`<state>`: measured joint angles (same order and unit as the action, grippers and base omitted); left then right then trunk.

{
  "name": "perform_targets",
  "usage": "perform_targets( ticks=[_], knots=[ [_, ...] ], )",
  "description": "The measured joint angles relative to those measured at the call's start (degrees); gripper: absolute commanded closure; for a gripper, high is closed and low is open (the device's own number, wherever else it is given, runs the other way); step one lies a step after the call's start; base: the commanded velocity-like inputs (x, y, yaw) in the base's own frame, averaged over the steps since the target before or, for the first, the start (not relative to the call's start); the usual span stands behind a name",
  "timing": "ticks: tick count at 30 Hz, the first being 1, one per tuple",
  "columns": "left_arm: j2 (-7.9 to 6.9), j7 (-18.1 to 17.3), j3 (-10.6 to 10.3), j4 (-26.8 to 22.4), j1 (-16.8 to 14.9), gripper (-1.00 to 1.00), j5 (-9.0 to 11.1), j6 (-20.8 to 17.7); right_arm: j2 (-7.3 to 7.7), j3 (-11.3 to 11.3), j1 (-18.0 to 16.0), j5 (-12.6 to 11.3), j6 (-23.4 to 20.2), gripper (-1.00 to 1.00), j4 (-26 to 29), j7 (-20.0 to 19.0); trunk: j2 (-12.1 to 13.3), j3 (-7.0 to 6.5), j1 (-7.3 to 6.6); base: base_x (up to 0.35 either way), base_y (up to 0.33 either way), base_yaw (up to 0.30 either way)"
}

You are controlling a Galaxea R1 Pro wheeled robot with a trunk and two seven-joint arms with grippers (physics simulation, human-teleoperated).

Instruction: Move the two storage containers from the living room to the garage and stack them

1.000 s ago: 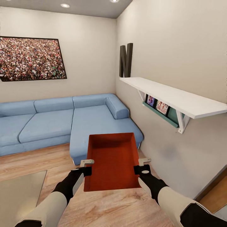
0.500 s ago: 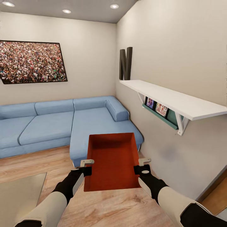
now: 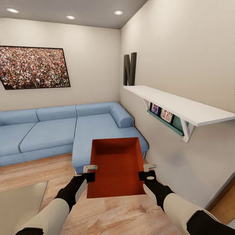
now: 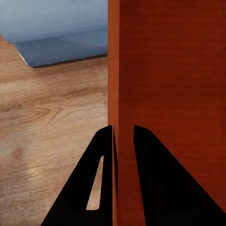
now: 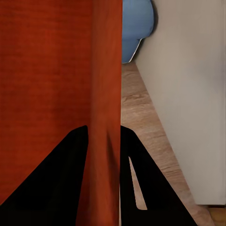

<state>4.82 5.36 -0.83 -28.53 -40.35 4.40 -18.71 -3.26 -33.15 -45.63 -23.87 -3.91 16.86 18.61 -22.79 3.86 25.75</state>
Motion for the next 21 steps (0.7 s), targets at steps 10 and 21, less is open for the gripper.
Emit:
perform_targets(
  ticks=[10,21],
  knots=[
    [-0.01,0.0,0.0,0.0,0.0,1.00,0.0,0.0,-0.01,0.0,0.0,0.0,0.0,1.00,0.0,0.0,0.0,-0.92,0.00,0.000,0.000,0.000],
    [-0.01,0.0,0.0,0.0,0.0,1.00,0.0,0.0,-0.01,0.0,0.0,0.0,0.0,1.00,0.0,0.0,0.0,-1.94,0.00,0.000,0.000,0.000]
  ],
)
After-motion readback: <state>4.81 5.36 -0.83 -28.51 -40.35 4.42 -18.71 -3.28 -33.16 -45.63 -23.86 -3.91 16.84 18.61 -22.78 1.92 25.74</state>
